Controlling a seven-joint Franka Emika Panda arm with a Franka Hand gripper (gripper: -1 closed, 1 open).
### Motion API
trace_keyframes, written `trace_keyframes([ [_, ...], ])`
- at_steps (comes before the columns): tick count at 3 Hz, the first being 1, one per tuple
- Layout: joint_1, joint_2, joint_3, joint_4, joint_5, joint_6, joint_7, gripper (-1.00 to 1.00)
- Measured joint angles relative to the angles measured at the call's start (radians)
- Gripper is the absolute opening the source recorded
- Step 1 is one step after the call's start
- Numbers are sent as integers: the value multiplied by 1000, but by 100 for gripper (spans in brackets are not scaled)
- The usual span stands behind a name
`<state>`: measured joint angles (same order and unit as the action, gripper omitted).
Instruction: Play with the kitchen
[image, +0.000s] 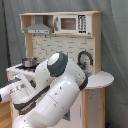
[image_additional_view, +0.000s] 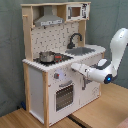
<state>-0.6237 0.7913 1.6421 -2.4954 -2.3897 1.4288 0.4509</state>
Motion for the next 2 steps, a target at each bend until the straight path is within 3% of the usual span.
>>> trace_keyframes([
  [2, 7, -2, -5, 0, -6, -9, -250, -100],
])
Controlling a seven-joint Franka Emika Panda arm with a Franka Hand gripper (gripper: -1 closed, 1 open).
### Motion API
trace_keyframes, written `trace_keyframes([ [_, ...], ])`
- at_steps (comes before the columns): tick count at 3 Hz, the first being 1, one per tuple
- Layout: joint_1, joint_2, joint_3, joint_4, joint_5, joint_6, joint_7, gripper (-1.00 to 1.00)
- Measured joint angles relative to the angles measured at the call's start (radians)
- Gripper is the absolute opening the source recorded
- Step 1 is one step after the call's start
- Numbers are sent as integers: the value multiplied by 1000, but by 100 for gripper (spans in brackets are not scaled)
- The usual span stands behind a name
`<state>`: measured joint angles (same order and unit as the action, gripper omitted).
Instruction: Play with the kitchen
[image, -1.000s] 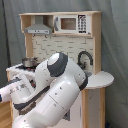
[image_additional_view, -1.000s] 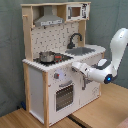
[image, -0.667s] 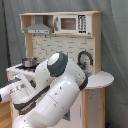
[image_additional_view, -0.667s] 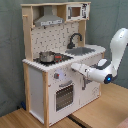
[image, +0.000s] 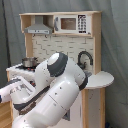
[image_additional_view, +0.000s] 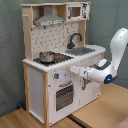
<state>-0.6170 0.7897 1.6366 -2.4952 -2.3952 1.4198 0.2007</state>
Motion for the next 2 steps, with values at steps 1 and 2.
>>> trace_keyframes([
  [1, 7, -2, -6, 0, -6, -10, -116, -100],
  [2, 19, -6, -17, 1, -14, -25, -242, -100],
])
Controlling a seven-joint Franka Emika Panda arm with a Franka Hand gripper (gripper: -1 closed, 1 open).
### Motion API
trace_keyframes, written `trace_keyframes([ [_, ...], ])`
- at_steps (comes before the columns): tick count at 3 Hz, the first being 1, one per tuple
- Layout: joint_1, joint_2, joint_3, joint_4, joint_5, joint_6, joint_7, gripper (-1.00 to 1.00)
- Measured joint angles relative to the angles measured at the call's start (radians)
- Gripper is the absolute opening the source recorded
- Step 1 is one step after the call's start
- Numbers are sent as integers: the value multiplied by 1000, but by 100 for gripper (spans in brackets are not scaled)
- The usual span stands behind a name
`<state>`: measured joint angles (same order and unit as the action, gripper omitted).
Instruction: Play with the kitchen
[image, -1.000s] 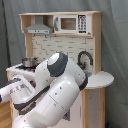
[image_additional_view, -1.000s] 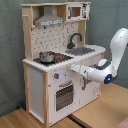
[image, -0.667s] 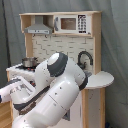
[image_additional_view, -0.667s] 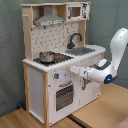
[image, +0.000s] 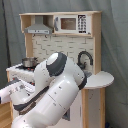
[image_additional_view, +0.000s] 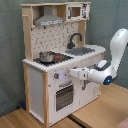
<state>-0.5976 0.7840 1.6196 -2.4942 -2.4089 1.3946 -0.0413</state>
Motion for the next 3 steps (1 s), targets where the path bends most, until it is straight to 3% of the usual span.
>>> trace_keyframes([
  [3, 32, -1, -30, 0, -33, -45, -315, -100],
])
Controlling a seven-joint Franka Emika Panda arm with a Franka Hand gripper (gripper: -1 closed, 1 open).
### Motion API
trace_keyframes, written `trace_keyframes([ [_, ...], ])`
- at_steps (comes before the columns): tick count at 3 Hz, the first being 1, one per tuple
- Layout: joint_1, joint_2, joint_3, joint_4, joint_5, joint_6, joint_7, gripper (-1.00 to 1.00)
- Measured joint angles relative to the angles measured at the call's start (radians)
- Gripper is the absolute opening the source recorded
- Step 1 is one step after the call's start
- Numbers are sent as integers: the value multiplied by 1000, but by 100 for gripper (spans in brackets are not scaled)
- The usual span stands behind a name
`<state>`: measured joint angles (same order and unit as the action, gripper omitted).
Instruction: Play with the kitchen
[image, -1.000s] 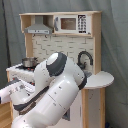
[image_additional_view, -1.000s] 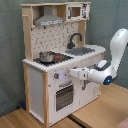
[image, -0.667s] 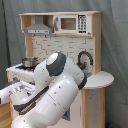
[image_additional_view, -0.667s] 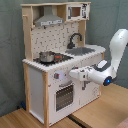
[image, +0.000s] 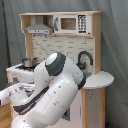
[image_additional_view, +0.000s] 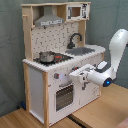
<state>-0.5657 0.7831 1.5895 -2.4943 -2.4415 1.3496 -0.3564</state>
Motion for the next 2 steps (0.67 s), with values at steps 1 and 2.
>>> trace_keyframes([
  [1, 1, 2, -2, 0, -2, -5, 29, -100],
  [2, 1, 2, -2, 0, -2, -5, 45, 100],
])
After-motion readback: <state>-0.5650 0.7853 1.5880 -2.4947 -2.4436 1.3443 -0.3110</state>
